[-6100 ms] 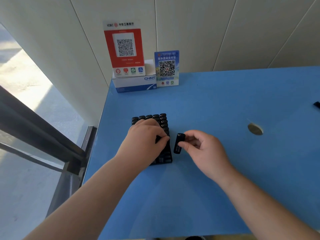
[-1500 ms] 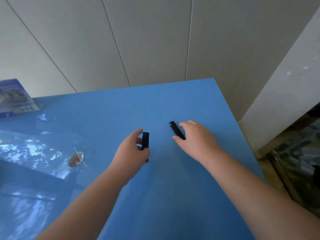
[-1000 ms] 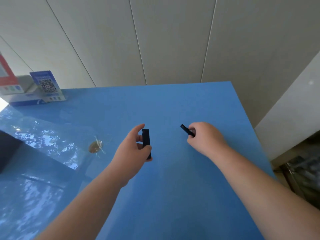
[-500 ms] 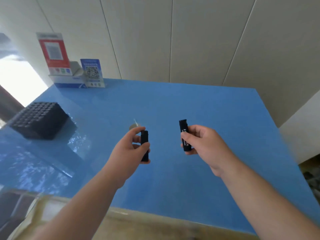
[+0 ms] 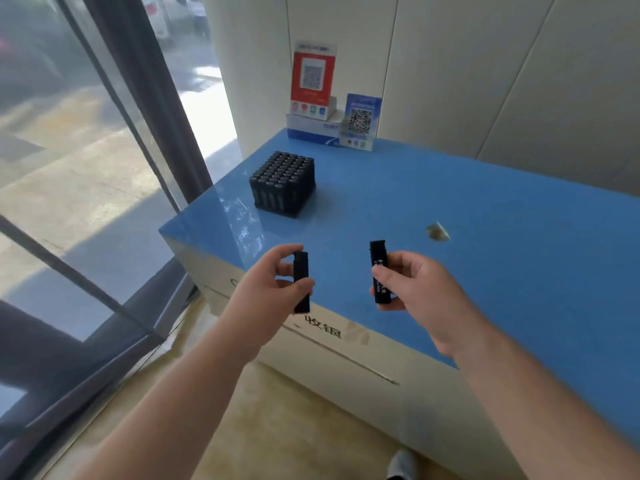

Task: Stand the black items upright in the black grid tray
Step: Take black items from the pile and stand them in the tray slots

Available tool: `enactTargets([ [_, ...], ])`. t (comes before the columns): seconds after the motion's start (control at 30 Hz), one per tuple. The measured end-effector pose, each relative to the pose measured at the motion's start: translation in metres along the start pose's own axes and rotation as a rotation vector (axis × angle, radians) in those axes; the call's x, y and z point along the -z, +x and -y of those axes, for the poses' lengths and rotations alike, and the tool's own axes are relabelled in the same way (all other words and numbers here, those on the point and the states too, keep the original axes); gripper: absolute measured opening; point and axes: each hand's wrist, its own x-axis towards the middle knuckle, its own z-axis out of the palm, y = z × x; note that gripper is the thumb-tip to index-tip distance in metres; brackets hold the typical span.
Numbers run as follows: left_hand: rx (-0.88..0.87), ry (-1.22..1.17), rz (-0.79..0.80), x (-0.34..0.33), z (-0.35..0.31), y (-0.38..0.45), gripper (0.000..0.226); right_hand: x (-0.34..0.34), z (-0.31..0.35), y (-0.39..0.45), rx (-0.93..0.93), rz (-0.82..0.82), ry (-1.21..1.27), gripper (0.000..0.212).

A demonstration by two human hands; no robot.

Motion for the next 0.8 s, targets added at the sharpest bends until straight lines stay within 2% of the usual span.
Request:
enactTargets([
  [0.23, 0.019, 0.000, -0.029, 0.049, 0.007, 0.029, 0.050, -0.060, 0.006, 0.034, 0.001, 0.051, 0.026, 0.008],
  [0.53, -0.016, 0.190, -0.017, 0.086, 0.000, 0.129, 0.054, -0.105, 0.014, 0.132, 0.036, 0.049, 0.029, 0.007],
  [0.63, -0.001, 0.165, 0.013, 0.095, -0.007, 0.155, 0.053, -0.114, 0.020, 0.163, 0.013, 0.017, 0.037, 0.007],
  [0.8, 0.018, 0.020, 0.052, 0.104, -0.022, 0.188, 0.038, -0.123, 0.029, 0.192, -0.019, -0.035, 0.067, 0.008],
])
